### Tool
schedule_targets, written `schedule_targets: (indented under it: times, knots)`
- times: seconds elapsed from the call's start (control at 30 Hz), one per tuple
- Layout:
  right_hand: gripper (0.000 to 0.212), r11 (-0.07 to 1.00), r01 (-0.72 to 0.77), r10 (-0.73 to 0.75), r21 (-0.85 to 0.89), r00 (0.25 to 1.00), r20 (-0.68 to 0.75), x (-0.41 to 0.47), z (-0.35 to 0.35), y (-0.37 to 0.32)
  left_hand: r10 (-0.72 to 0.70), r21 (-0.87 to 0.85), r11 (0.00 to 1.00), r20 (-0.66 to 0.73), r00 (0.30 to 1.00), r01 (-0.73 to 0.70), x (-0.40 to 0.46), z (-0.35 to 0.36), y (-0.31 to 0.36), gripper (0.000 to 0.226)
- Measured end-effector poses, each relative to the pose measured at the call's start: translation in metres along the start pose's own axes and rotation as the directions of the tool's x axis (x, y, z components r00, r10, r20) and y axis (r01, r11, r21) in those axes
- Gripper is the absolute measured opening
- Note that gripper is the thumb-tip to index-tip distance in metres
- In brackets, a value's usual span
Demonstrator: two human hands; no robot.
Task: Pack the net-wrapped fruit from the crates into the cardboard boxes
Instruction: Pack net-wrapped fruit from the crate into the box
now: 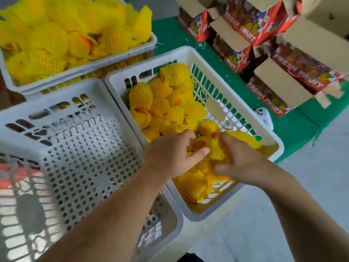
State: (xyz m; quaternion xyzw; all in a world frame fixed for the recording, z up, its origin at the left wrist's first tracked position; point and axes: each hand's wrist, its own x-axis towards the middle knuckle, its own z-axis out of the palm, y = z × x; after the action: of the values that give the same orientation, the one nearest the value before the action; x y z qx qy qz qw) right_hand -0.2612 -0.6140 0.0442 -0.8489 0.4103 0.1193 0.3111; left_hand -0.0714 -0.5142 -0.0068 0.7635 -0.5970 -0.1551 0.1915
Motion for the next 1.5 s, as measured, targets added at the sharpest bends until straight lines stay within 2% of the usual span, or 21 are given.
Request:
schedule_targets:
  times: [0.1,0.2,0.27,0.33,0.37,0.4,0.43,0.47,0.5,0.53,0.6,0.73,0.8,0.87,0.93,1.03,1.1,1.2,1.27,1.37,1.5]
  knots:
    - [0.047,0.884,0.033,-0.002,0.466,0.998,-0.067,0.003,-0.01,0.002,-0.011,-0.056,0.998,0.161,0.987,0.02,-0.001,-0.005,0.003,0.095]
    - [0.044,0.606,0.057,0.023,0.793,0.996,-0.088,0.019,0.006,-0.011,-0.024,-0.242,0.967,0.243,0.97,0.085,0.001,-0.013,0.0,0.099]
    - [0.044,0.459,0.076,0.01,0.885,0.996,-0.091,0.026,0.016,-0.02,-0.065,-0.277,0.955,0.156,0.986,0.107,0.001,-0.014,-0.002,0.084]
    - [0.039,0.219,0.029,0.075,0.975,0.996,-0.046,0.033,0.018,-0.023,-0.122,-0.326,0.937,0.017,0.992,0.121,0.002,-0.013,0.0,0.072]
    - [0.036,0.217,0.029,0.102,0.976,0.993,-0.053,0.035,0.018,-0.021,-0.139,-0.353,0.929,-0.052,0.989,0.112,0.001,-0.012,0.001,0.072]
    - [0.037,0.379,0.077,0.087,0.922,0.989,-0.119,0.035,0.018,-0.018,-0.146,-0.376,0.922,-0.116,0.982,0.093,0.0,-0.012,0.002,0.074]
    - [0.043,0.665,0.185,-0.072,0.723,0.98,-0.184,0.034,0.019,-0.015,-0.15,-0.398,0.915,-0.173,0.973,0.07,-0.001,-0.012,0.0,0.075]
    - [0.054,0.863,0.324,-0.31,0.387,0.945,-0.1,0.034,0.027,-0.011,-0.155,-0.427,0.903,-0.217,0.964,0.049,-0.002,-0.012,-0.001,0.077]
    - [0.07,0.906,0.423,-0.423,0.032,0.896,0.133,0.035,0.039,-0.007,-0.164,-0.461,0.887,-0.25,0.954,0.032,-0.003,-0.012,-0.002,0.077]
    - [0.088,0.86,0.462,-0.373,-0.218,0.859,0.35,0.036,0.051,-0.009,-0.173,-0.49,0.872,-0.275,0.946,0.017,-0.004,-0.013,-0.003,0.078]
    - [0.108,0.78,0.471,-0.222,-0.412,0.824,0.522,0.039,0.071,-0.018,-0.195,-0.513,0.858,-0.313,0.929,0.007,-0.004,-0.014,-0.003,0.079]
    - [0.092,0.583,0.591,-0.367,-0.558,0.804,0.468,0.048,0.081,-0.041,-0.171,-0.431,0.902,-0.377,0.911,-0.009,-0.004,-0.013,-0.002,0.073]
    - [0.066,0.469,0.688,-0.549,-0.553,0.718,0.428,0.044,0.08,-0.041,-0.148,-0.344,0.939,-0.387,0.91,0.006,-0.003,-0.011,-0.003,0.062]
    - [0.054,0.389,0.764,-0.628,-0.515,0.629,0.459,0.038,0.073,-0.036,-0.14,-0.242,0.969,-0.39,0.91,0.045,0.0,-0.01,-0.004,0.053]
    - [0.066,0.351,0.802,-0.579,-0.484,0.592,0.561,0.04,0.062,-0.027,-0.126,-0.202,0.978,-0.398,0.909,0.047,0.002,-0.008,-0.006,0.05]
    - [0.076,0.33,0.775,-0.496,-0.538,0.628,0.6,0.043,0.059,-0.024,-0.117,-0.236,0.971,-0.397,0.91,0.022,0.003,-0.009,-0.006,0.049]
    - [0.067,0.259,0.762,-0.499,-0.593,0.631,0.593,0.039,0.073,-0.031,-0.145,-0.26,0.965,-0.404,0.903,0.039,0.004,-0.009,-0.006,0.047]
    - [0.047,0.078,0.769,-0.551,-0.635,0.564,0.615,0.038,0.085,-0.039,-0.214,-0.357,0.933,-0.459,0.862,0.041,0.004,-0.009,-0.005,0.045]
    - [0.059,0.09,0.787,-0.552,-0.61,0.549,0.627,0.045,0.079,-0.036,-0.236,-0.411,0.912,-0.502,0.832,0.011,0.003,-0.009,-0.005,0.05]
    - [0.085,0.243,0.815,-0.529,-0.525,0.565,0.633,0.056,0.062,-0.029,-0.27,-0.499,0.866,-0.527,0.806,-0.036,0.002,-0.01,-0.006,0.057]
    - [0.089,0.262,0.807,-0.499,-0.529,0.582,0.642,0.057,0.065,-0.023,-0.28,-0.492,0.868,-0.606,0.745,-0.074,0.001,-0.01,-0.007,0.078]
